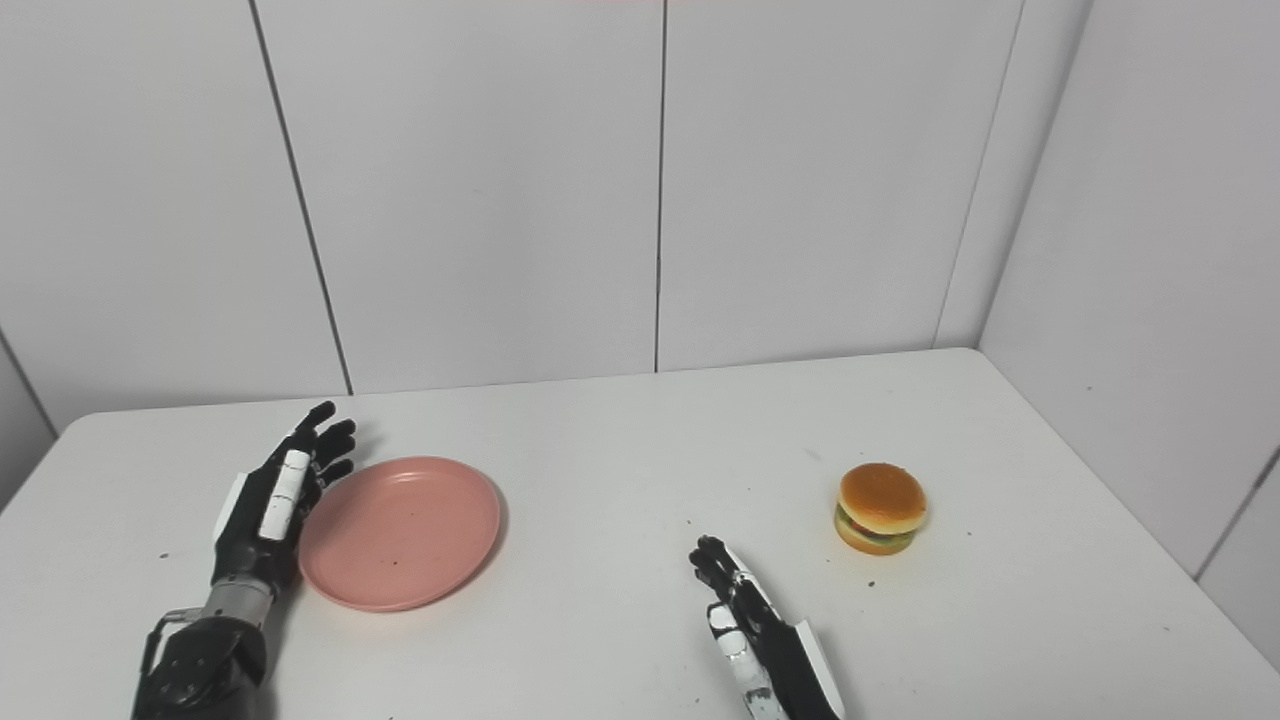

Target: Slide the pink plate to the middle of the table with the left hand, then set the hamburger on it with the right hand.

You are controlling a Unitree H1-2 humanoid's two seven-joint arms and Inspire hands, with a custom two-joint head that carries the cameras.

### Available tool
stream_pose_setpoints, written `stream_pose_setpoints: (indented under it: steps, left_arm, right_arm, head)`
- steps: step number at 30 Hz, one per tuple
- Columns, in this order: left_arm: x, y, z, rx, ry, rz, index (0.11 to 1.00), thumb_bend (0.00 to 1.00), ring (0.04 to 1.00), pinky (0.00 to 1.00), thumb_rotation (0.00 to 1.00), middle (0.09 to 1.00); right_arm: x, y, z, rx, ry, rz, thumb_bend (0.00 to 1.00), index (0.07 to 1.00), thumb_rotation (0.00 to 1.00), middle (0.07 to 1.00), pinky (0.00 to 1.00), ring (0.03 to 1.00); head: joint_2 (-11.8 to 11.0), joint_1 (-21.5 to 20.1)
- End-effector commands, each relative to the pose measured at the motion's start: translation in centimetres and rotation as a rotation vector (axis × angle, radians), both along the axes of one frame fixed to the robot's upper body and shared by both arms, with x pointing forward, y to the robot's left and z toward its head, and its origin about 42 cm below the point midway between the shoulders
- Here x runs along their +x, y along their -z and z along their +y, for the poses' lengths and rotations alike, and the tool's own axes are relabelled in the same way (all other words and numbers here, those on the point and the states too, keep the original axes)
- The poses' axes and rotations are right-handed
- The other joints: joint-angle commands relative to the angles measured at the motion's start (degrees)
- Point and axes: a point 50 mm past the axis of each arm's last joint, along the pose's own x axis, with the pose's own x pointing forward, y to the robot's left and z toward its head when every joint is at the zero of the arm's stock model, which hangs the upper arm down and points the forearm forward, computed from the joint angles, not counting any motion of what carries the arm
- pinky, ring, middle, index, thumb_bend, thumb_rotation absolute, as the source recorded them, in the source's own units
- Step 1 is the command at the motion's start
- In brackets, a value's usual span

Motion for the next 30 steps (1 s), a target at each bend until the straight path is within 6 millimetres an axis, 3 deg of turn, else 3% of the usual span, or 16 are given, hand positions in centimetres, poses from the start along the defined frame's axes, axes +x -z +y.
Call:
stream_pose_setpoints:
  steps: [1,6,30]
  left_arm:
    - [0.2,-0.4,-0.5,0.009,0.012,-0.026,0.855,0.96,0.854,0.84,0.84,0.842]
    - [0.0,-0.5,-0.9,0.021,-0.001,-0.034,0.851,0.88,0.843,0.82,0.86,0.838]
    - [-0.1,-1.1,-3.5,0.004,0.048,-0.067,0.852,0.91,0.855,0.86,0.85,0.835]
  right_arm:
    - [-0.4,0.8,1.7,0.033,-0.01,0.062,0.8,0.9,0.91,0.896,0.99,0.924]
    - [-0.3,0.9,2.3,0.036,-0.014,0.055,0.78,0.898,0.91,0.896,0.97,0.924]
    - [0.4,1.0,4.9,0.021,-0.012,0.047,0.8,0.897,0.92,0.889,0.97,0.928]
  head:
    - [-0.11,-1.26]
    - [-0.25,-3.22]
    - [-0.32,-8.89]
